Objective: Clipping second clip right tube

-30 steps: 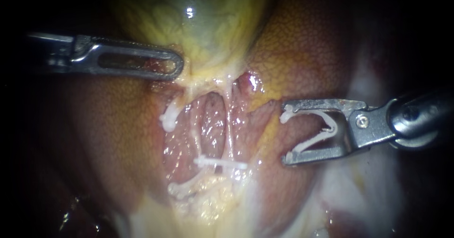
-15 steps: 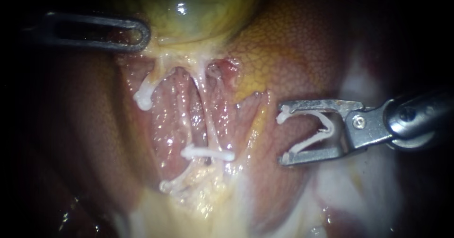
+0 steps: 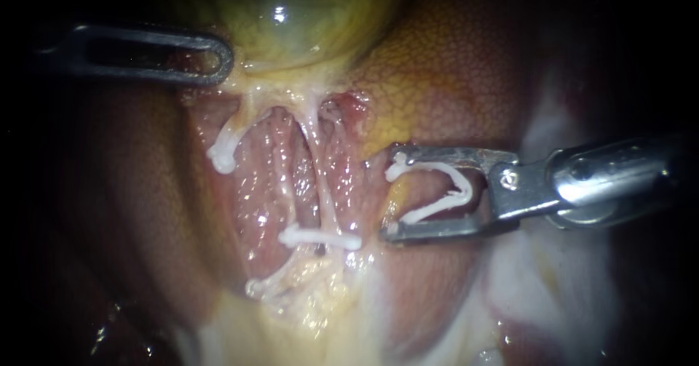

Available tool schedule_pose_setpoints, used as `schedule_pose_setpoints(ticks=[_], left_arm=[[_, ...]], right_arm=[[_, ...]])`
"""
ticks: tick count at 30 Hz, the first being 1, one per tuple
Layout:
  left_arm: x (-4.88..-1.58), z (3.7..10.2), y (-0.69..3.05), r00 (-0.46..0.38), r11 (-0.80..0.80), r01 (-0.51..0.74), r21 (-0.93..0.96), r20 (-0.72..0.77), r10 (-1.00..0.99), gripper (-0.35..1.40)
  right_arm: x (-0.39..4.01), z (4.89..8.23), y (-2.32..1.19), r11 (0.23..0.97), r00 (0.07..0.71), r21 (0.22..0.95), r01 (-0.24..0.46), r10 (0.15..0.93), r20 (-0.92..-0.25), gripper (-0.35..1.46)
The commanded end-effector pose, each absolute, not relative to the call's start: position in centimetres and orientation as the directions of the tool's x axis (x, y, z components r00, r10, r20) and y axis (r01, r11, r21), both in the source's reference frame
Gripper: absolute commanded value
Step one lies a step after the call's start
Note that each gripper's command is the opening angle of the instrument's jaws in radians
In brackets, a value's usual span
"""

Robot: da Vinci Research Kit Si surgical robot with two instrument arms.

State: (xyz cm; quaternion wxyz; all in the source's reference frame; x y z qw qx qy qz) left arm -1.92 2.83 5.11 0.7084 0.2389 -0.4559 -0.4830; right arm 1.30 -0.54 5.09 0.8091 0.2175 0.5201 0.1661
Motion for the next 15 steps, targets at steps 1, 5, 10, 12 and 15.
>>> schedule_pose_setpoints(ticks=[1,5,10,12,15], left_arm=[[-1.93,5.11,2.83,0.118,0.419,0.467,0.778,0.415,-0.902,-0.35],[-1.93,5.11,2.82,0.117,0.419,0.468,0.778,0.415,-0.902,-0.35],[-1.93,5.1,2.82,0.117,0.419,0.468,0.778,0.415,-0.902,-0.35],[-1.93,5.1,2.82,0.117,0.419,0.468,0.778,0.415,-0.902,-0.35],[-1.93,5.1,2.82,0.117,0.419,0.468,0.778,0.415,-0.902,-0.35]], right_arm=[[1.33,5.12,-0.55,0.843,0.403,0.536,-0.046,0.507,-0.762,0.49],[1.44,5.25,-0.6,0.821,0.398,0.569,-0.051,0.539,-0.742,0.49],[1.55,5.39,-0.64,0.793,0.386,0.607,-0.048,0.575,-0.721,0.49],[1.6,5.43,-0.65,0.782,0.38,0.622,-0.043,0.589,-0.713,0.49],[1.65,5.46,-0.66,0.767,0.365,0.641,-0.036,0.607,-0.706,0.49]])
